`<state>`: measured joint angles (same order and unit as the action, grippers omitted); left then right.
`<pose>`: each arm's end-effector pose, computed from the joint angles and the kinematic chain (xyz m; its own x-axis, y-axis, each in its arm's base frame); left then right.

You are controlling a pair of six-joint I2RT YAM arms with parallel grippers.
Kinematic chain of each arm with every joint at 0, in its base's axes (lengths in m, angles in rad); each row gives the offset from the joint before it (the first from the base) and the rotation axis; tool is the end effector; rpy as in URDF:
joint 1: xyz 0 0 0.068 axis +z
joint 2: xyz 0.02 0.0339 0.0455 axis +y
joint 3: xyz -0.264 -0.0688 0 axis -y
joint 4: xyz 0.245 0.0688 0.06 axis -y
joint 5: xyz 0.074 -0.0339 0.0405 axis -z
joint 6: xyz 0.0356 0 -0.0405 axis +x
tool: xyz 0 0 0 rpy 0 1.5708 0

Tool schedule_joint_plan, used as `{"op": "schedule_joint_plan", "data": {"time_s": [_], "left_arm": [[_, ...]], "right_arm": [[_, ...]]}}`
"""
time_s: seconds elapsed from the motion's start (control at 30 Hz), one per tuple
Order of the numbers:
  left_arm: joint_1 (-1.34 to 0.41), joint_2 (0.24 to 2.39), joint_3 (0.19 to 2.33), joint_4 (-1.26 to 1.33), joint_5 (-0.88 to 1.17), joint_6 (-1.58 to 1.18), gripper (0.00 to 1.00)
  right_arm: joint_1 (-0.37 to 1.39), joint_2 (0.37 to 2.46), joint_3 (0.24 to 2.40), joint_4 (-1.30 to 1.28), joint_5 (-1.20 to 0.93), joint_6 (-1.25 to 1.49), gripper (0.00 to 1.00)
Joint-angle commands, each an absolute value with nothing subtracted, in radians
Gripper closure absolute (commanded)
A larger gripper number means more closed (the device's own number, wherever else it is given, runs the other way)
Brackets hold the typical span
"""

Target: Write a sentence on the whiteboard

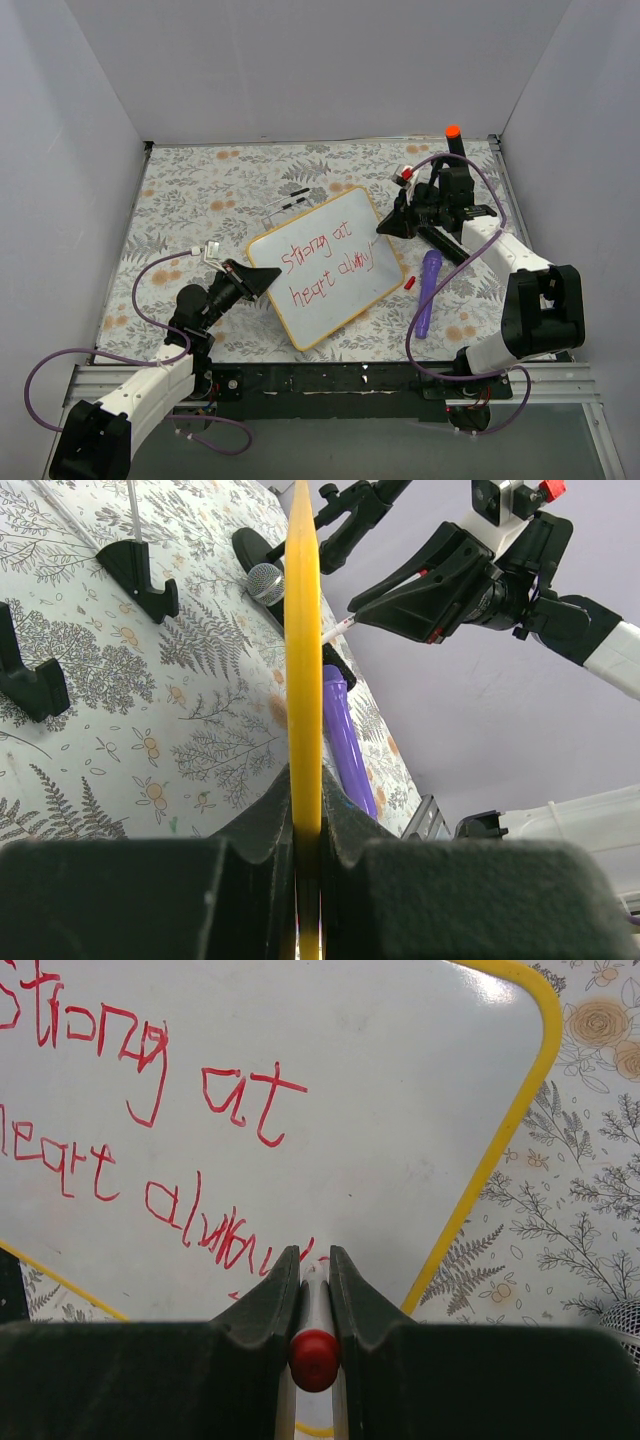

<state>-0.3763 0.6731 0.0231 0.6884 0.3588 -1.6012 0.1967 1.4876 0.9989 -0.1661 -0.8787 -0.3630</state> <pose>0.1369 -0.0676 0.1817 -0.6712 -0.7411 0.0169 0.0153 -0.0367 -0.9992 0.3078 0.0893 0.2556 -0.3014 -0.2911 -0.9080 -0.8885 0.4312 0.1567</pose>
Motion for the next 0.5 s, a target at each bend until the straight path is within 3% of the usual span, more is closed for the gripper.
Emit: {"op": "schedule_joint_plan", "data": {"time_s": [0.0, 0.47], "left_arm": [[-0.379, 0.643, -0.048, 0.862, 0.362, -1.644, 1.0], [-0.379, 0.635, -0.048, 0.854, 0.361, -1.643, 1.0]], "right_arm": [[0.201, 1.483, 1.022, -0.202, -0.896, -0.408, 0.99], [0.175, 1.468, 1.005, -0.233, -0.838, -0.428, 0.99]]}}
